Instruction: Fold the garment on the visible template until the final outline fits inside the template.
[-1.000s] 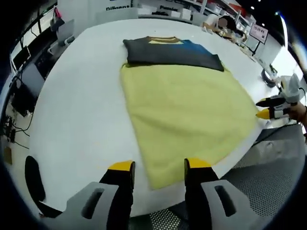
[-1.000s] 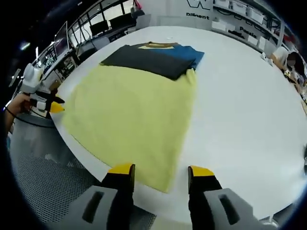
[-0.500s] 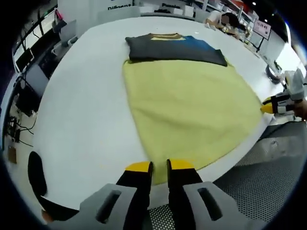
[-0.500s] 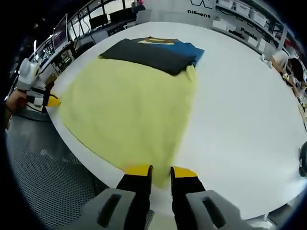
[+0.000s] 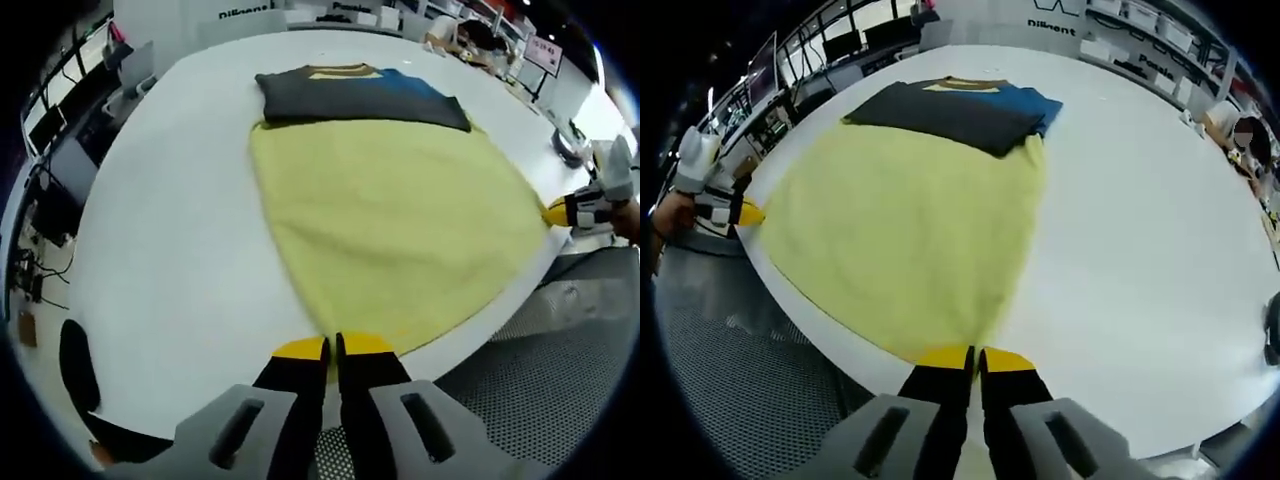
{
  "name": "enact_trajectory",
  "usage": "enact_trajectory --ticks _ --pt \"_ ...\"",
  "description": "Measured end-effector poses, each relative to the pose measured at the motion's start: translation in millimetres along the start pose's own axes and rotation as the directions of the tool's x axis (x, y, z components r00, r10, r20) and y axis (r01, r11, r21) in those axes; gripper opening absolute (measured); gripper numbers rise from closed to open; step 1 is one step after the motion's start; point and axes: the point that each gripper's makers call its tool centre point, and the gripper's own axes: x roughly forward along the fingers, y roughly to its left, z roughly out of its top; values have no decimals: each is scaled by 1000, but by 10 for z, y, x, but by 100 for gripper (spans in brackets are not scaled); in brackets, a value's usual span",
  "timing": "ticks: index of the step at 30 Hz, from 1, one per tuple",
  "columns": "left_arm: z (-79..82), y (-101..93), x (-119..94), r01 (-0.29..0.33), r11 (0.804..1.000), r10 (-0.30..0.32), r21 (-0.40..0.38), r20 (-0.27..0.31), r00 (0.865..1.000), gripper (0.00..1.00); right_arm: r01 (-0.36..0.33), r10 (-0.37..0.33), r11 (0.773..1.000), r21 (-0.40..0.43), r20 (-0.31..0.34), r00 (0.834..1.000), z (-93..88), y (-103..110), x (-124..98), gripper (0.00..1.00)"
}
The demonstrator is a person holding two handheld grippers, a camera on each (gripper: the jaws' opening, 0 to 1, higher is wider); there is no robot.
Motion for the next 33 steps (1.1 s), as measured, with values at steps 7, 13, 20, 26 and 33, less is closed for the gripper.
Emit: enact_trajectory --ticks 7,13,20,26,33 --pt "-55 -10 -17 1 1000 -1 -1 -34 999 4 -16 16 1000 -13 -53 998 -58 36 -47 0" --pt "-91 -5 -37 -9 1000 10 22 -55 998 4 -33 31 999 -22 -90 995 -112 74 -62 0" --pt "-132 1 -55 -10 1000 11 13 -63 998 4 -44 42 999 -20 -104 994 -151 109 -80 0" --pt "-173 -9 -74 -8 1000 8 7 -72 997 4 -49 47 999 -10 -111 993 -183 124 -93 0" --pt "-238 -29 -100 -14 1000 15 8 -112 994 4 -60 58 998 -10 -132 990 -226 149 -110 0"
